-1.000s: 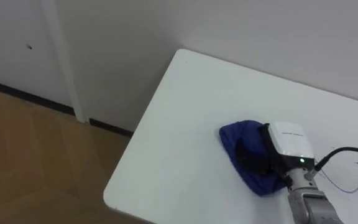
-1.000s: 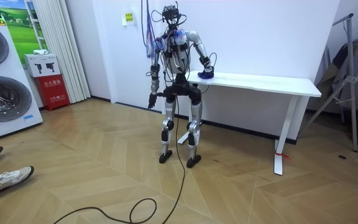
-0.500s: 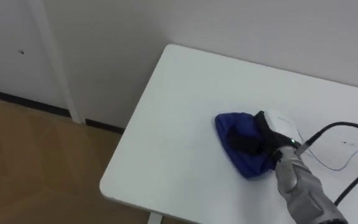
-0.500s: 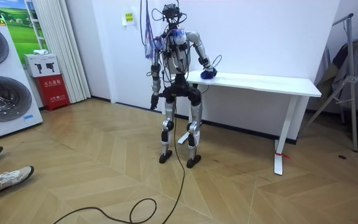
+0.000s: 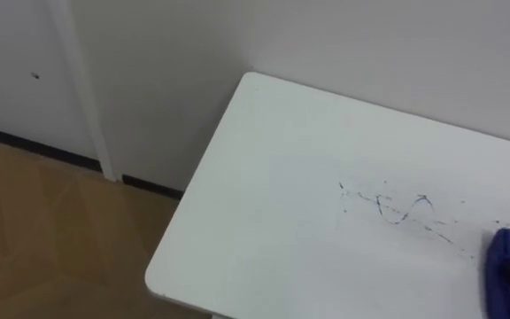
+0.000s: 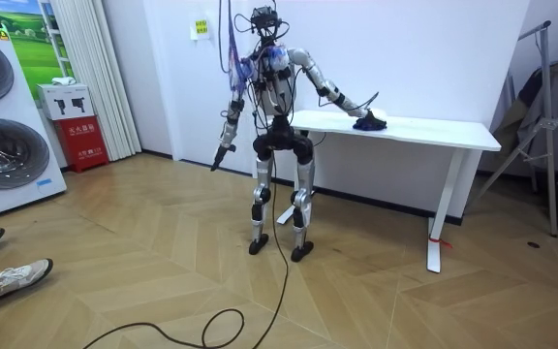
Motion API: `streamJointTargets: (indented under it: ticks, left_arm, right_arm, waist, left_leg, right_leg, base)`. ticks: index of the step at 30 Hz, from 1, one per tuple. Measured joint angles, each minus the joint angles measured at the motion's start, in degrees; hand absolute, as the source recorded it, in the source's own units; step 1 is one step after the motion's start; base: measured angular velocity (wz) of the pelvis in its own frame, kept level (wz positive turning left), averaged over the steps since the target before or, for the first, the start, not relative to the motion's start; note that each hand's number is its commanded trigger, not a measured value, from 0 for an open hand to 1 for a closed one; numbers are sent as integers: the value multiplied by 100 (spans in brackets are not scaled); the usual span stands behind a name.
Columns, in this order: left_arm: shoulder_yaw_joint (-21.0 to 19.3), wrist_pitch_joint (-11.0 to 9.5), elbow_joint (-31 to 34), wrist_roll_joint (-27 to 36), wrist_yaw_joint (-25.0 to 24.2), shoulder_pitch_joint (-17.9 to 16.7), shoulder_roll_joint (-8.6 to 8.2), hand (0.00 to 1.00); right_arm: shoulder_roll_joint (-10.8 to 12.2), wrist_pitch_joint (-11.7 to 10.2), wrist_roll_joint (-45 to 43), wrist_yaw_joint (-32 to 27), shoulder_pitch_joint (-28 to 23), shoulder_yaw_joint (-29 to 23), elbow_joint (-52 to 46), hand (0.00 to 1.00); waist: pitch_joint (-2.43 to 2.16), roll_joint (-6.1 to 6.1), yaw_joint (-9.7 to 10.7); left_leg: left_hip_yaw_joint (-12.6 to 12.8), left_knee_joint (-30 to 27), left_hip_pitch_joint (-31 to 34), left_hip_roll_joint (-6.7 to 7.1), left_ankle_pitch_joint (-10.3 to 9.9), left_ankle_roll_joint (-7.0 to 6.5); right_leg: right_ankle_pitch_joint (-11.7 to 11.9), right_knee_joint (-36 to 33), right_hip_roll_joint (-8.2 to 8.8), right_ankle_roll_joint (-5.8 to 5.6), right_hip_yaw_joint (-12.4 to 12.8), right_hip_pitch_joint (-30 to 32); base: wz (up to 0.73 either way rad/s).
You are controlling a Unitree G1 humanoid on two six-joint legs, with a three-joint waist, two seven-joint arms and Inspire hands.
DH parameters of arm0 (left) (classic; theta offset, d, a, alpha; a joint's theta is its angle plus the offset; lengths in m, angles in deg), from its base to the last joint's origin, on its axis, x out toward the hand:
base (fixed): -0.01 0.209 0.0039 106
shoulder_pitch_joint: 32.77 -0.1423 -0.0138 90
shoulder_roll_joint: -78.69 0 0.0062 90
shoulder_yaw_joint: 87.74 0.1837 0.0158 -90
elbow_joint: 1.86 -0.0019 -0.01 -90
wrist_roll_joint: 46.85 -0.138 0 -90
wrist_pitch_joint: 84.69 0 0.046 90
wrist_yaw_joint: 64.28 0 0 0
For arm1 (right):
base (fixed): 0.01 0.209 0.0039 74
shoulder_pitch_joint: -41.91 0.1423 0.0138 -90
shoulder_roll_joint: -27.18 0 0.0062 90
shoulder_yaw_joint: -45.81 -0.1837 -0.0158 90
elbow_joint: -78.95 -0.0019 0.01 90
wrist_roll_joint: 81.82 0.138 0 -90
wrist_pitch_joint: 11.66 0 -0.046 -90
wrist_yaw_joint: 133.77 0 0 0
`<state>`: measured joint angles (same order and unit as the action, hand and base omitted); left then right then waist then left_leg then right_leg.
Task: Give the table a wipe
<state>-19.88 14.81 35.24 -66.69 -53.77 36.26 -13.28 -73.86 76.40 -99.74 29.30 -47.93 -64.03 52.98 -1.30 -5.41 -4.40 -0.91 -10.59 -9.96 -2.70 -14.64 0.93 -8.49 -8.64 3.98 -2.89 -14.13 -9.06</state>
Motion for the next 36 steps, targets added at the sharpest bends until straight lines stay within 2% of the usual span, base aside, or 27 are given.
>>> streamJointTargets:
  ticks: [3, 6, 8, 10, 11, 13, 14, 15, 16, 17, 18, 19, 21, 22, 24, 25, 26, 27, 28, 29, 30, 32, 33, 34, 36]
  left_arm:
    - [137, -10, 12, 238, 12, 54, -13, 0]
    - [379, -41, 184, 216, 28, 122, -110, 0]
    - [517, -40, 181, 210, 31, 146, -177, 0]
    - [848, -40, 131, 217, 44, 283, -212, 0]
    - [925, -34, 118, 216, 44, 313, -219, 0]
    - [1167, -20, 93, 227, 38, 405, -252, 0]
    - [1178, -20, 90, 225, 27, 436, -272, 0]
    - [1231, -18, 49, 222, 8, 471, -283, 0]
    - [1302, -18, 0, 215, -17, 548, -269, 0]
    - [1317, -13, -14, 214, -30, 594, -271, 0]
    - [1356, -3, -7, 216, -65, 722, -269, 0]
    - [1452, 0, -3, 217, -85, 821, -250, 0]
    - [1597, 14, 12, 233, -109, 777, -214, 0]
    - [1596, 76, 67, 246, -118, 680, -197, 0]
    - [1605, 202, 129, 418, -120, 426, -185, 0]
    - [1560, 281, 129, 465, -141, 298, -188, 0]
    - [1544, 300, 129, 461, -142, 258, -182, 0]
    - [1483, 298, 128, 451, -141, 228, -175, 0]
    - [1399, 264, 127, 452, -137, 239, -174, 0]
    - [1367, 245, 129, 441, -132, 251, -173, 0]
    - [1290, 192, 130, 381, -113, 302, -168, 0]
    - [1149, 101, 128, 309, -98, 380, -142, 0]
    - [1035, 39, 129, 256, -63, 439, -122, 0]
    - [951, 12, 147, 210, 8, 486, -100, 0]
    - [872, 6, 267, 195, 32, 499, -84, 0]
  right_arm:
    - [-10, 2, 21, -78, -132, -2, 17, 100]
    - [14, 24, -60, -168, -182, 19, 5, 100]
    - [48, 173, -158, -167, -91, 63, -106, 100]
    - [105, 559, -228, -213, -4, 329, -427, 100]
    - [105, 676, -270, -219, 54, 430, -484, 100]
    - [164, 1168, -544, -175, 451, 1177, -814, 100]
    - [197, 1263, -669, -99, 578, 1423, -964, 100]
    - [303, 1394, -953, 111, 949, 1951, -1204, 100]
    - [457, 1455, -1279, 385, 1442, 2519, -1355, 100]
    - [550, 1446, -1405, 518, 1718, 2769, -1362, 100]
    - [691, 1389, -1441, 734, 2218, 3103, -1330, 100]
    - [709, 1203, -1391, 887, 2587, 3326, -1206, 100]
    - [705, 1066, -1157, 1008, 2870, 3364, -1044, 100]
    - [705, 1051, -1068, 1028, 2909, 3363, -1014, 100]
    - [699, 974, -787, 981, 2834, 3271, -816, 100]
    - [666, 780, -522, 890, 2611, 2951, -816, 100]
    - [633, 661, -402, 847, 2488, 2850, -810, 100]
    - [622, 407, -229, 733, 2213, 2575, -792, 100]
    - [624, 242, -155, 559, 1970, 2330, -775, 100]
    - [616, 195, -84, 467, 1862, 2234, -768, 100]
    - [571, 142, -14, 312, 1654, 2040, -759, 100]
    - [477, 41, 14, 156, 1314, 1653, -725, 100]
    - [418, 12, 69, 85, 1117, 1401, -661, 100]
    - [311, 8, 203, 47, 926, 1222, -551, 100]
    - [129, 8, 332, 33, 621, 970, -364, 100]
  waist:
    - [-1, -4, 117]
    - [-3, -1, 205]
    - [-3, 6, 219]
    - [0, 12, 46]
    - [9, 16, -22]
    - [40, 16, -278]
    - [46, 16, -347]
    - [80, 10, -428]
    - [92, -1, -472]
    - [100, -4, -524]
    - [178, -6, -663]
    - [218, -16, -786]
    - [216, -3, -1032]
    - [212, -8, -1080]
    - [193, -13, -1094]
    - [192, 19, -991]
    - [184, 35, -942]
    - [189, 51, -819]
    - [177, 37, -685]
    - [162, 25, -633]
    - [121, 3, -560]
    - [97, -21, -438]
    - [70, -31, -361]
    - [20, -40, -317]
    - [-27, -31, -206]
  left_leg:
    - [44, 44, -39, -23, -5, -3]
    - [48, 10, -70, -36, -6, 1]
    - [54, -5, -78, -46, 1, 13]
    - [162, 5, -80, -82, 15, 36]
    - [226, 13, -81, -101, 21, 46]
    - [461, 22, -49, -179, 41, 79]
    - [515, 29, -28, -192, 48, 92]
    - [582, 26, 18, -216, 64, 115]
    - [608, 20, 97, -238, 82, 143]
    - [601, 13, 152, -241, 91, 151]
    - [524, -26, 253, -249, 110, 173]
    - [372, -36, 367, -241, 144, 204]
    - [118, -1, 478, -217, 214, 199]
    - [-83, -17, 588, -194, 259, 198]
    - [-276, -36, 723, -171, 279, 196]
    - [-398, -95, 808, -149, 283, 191]
    - [-407, -114, 835, -144, 285, 189]
    - [-417, -116, 833, -126, 292, 176]
    - [-415, -115, 839, -80, 308, 150]
    - [-408, -114, 852, -55, 313, 141]
    - [-387, -123, 904, -24, 316, 136]
    - [-376, -130, 947, 5, 325, 120]
    - [-373, -128, 950, 15, 318, 106]
    - [-342, -123, 959, 17, 307, 90]
    - [-289, -112, 942, 10, 285, 62]
  right_leg:
    - [0, -19, -19, 0, 4, -6]
    - [1, -33, -34, 1, -22, -75]
    - [10, -48, -42, 15, -22, -83]
    - [35, -84, -76, 55, 63, -11]
    - [42, -120, -93, 67, 117, 39]
    - [101, -222, -161, 146, 307, 260]
    - [115, -264, -175, 168, 315, 333]
    - [143, -319, -194, 209, 314, 442]
    - [167, -330, -212, 246, 310, 544]
    - [176, -327, -218, 261, 290, 593]
    - [200, -294, -241, 294, 254, 639]
    - [199, -258, -241, 297, 170, 680]
    - [200, -107, -224, 297, -36, 695]
    - [193, -69, -201, 286, -203, 697]
    - [165, -82, -165, 251, -400, 710]
    - [163, -89, -137, 248, -555, 695]
    - [163, -94, -124, 247, -616, 676]
    - [157, -75, -103, 239, -693, 581]
    - [123, -66, -53, 184, -740, 507]
    - [107, -54, -30, 158, -734, 485]
    - [101, -6, -4, 148, -724, 480]
    - [103, -10, 23, 142, -668, 499]
    - [110, -12, 29, 132, -645, 513]
    - [110, -6, 31, 130, -646, 532]
    - [110, -3, 31, 130, -647, 522]
  base:
    - [-10]
    - [-5]
    - [-3]
    - [-24]
    - [-51]
    - [-66]
    - [-61]
    - [-38]
    - [-25]
    - [0]
    - [29]
    - [47]
    - [73]
    - [78]
    - [72]
    - [71]
    - [79]
    - [77]
    - [72]
    - [49]
    - [27]
    - [12]
    - [-8]
    - [-13]
    - [-14]
